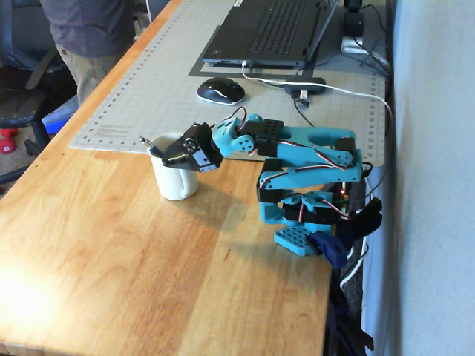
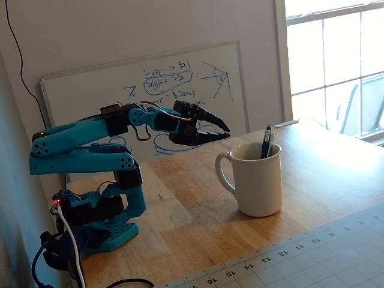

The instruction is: Grasp a pen and put it in a mug.

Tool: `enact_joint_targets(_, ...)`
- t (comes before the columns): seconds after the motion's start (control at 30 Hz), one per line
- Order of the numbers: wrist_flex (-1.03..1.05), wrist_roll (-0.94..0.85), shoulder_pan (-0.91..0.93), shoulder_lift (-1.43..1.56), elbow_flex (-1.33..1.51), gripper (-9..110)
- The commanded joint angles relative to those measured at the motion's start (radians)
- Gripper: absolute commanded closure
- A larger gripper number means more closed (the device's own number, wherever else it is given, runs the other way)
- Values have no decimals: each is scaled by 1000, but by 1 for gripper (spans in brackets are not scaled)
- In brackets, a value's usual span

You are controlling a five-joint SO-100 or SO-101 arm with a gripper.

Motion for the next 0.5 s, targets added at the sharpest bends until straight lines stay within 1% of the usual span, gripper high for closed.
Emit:
enact_joint_targets(0.0,225,-12,-6,130,2,101)
enact_joint_targets(0.23,494,-14,-5,316,124,101)
enact_joint_targets(0.33,531,-14,-2,364,206,101)
enact_joint_targets(0.47,552,-12,2,362,209,101)
